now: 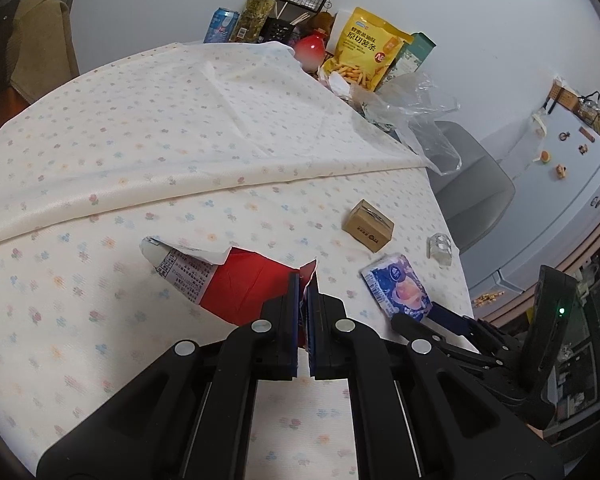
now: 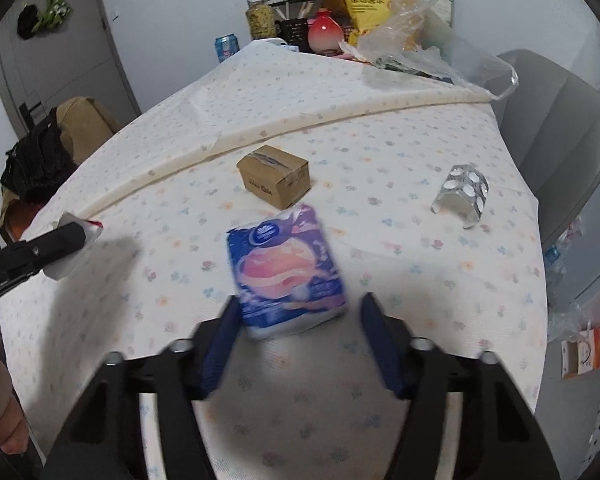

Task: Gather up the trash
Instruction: 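Grasp the blue tissue pack with the right tool while the left tool holds the carton, then carry the carton and tissue pack over the trash bin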

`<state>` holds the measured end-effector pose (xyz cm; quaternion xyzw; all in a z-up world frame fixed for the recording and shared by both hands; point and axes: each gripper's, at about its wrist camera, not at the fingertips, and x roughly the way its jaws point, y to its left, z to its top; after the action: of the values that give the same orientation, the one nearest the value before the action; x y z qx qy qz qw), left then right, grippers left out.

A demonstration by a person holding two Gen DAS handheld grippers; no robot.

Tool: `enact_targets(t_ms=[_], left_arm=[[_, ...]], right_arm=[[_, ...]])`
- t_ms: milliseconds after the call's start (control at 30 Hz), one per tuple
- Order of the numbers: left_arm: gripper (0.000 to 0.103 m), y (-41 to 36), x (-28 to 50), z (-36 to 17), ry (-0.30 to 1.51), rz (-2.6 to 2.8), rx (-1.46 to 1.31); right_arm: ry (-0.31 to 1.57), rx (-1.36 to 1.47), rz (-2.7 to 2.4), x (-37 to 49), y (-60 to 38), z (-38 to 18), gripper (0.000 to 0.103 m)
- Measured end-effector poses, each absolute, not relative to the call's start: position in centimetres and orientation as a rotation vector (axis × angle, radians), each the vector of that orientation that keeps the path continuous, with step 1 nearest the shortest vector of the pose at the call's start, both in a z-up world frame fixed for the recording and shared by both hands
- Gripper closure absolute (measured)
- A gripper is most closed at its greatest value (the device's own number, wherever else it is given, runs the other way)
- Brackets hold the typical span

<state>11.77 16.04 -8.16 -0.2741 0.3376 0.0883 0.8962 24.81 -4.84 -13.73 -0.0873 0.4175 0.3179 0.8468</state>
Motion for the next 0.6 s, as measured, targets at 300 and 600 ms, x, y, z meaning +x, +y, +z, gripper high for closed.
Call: enact_targets(t_ms=[300,600], left_arm=[[0.099,14.9,12.3,-8.1,0.699,0.16,-0.565],[0.099,11.5,13.7,-7.9,0.707,0.088,-0.538]], right_arm=[[0.859,-0.145,0.697,23.0,-7.0,-12.5,0.062],[0.835,-0.034,0.647,21.6,-12.3,-10.8,0.062]])
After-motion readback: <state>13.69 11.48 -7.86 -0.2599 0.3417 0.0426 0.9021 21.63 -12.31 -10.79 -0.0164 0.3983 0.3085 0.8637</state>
